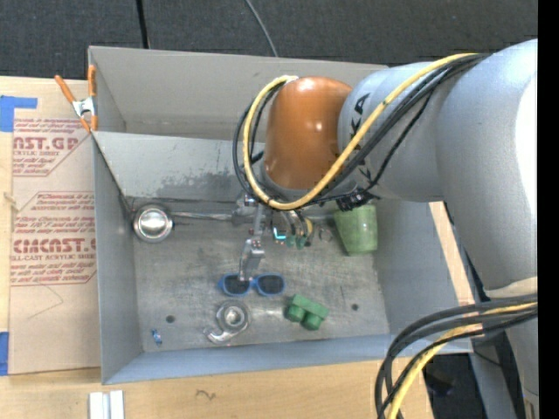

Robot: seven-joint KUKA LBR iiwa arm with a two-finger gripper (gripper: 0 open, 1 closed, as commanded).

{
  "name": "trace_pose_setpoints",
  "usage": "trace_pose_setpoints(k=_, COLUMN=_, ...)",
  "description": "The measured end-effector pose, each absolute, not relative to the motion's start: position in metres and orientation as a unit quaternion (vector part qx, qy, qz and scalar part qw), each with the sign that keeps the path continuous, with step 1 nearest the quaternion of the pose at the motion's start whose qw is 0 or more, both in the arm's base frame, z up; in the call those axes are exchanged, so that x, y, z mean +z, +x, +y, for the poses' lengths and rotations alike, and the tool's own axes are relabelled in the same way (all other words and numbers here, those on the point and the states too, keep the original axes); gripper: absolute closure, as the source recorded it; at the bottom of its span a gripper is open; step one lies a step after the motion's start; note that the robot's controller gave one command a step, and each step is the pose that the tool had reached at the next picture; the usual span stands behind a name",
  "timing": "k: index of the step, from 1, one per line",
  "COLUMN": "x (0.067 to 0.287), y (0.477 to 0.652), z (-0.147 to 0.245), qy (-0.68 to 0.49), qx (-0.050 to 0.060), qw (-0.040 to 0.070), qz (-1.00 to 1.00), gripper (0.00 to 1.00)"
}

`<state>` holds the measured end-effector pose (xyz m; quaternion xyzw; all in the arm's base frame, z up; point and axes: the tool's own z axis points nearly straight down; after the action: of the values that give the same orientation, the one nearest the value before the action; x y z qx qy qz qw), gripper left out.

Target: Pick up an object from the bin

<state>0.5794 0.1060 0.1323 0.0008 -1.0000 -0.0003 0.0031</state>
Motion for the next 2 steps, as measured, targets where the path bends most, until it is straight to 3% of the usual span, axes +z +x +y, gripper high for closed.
trace_pose_setpoints(k=1, x=0.0849, y=0.5239, z=0.1063, qy=0.028, qx=-0.001, qw=-0.008, qz=-1.000, gripper=0.00)
trace_pose_setpoints(k=2, x=0.0860, y=0.5239, z=0.1049, qy=0.027, qx=0.000, qw=-0.007, qz=-1.000, gripper=1.00)
